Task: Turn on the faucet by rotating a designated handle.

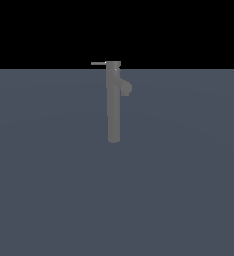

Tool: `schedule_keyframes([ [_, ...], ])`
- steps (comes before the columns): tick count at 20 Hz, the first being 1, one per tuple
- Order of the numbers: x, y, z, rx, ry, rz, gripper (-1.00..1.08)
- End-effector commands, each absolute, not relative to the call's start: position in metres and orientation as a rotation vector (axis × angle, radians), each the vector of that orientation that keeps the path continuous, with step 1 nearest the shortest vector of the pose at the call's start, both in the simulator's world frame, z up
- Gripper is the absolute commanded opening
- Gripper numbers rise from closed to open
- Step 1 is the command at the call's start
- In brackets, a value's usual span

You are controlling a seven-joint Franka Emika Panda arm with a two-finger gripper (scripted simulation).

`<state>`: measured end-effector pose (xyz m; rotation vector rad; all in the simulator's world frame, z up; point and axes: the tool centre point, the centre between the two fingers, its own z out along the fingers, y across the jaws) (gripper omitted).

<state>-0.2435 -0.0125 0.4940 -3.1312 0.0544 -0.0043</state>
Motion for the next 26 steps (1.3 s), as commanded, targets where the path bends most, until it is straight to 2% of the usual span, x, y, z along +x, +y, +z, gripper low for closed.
schedule_keyframes([
  [1,-0.244,-0.012,0.494,-3.131,0.054,-0.004,-1.0],
  [16,-0.241,-0.017,0.485,-3.164,0.081,0.059,-1.0],
  [26,-0.203,-0.014,0.483,-3.168,0.046,0.054,-1.0],
])
